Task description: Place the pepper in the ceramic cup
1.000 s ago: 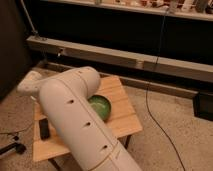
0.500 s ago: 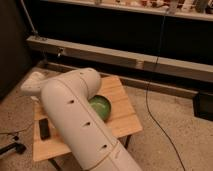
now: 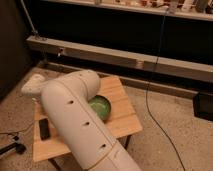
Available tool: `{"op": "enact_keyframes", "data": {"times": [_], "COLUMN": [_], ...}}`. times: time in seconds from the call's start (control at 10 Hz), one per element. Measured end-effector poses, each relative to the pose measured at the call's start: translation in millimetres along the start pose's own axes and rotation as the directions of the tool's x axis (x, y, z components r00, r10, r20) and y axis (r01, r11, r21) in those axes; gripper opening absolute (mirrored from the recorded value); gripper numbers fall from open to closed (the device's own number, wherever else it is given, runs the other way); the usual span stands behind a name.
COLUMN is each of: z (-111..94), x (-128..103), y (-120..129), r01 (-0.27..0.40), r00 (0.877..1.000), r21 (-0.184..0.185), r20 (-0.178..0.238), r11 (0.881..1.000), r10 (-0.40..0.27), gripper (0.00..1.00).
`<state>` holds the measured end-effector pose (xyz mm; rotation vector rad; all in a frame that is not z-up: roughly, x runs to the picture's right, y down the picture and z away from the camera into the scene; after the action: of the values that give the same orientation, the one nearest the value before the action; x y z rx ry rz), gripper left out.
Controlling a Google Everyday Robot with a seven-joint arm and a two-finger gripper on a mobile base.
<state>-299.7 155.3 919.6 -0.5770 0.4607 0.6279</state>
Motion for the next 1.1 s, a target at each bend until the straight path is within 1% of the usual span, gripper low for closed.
{"op": "enact_keyframes", "data": {"times": [0.4, 1.1], "z": [8.0, 12.8], "x": [0.7, -2.9], "y": [-4.1, -7.6], "r01": [-0.013, -0.033], "r00": [1.000, 0.998], "r21": [0.007, 0.011], "r20": [-0.026, -0.047], "r11": [1.000, 0.999], "r10": [0.013, 0.034], "gripper": [0.65, 0.65]}}
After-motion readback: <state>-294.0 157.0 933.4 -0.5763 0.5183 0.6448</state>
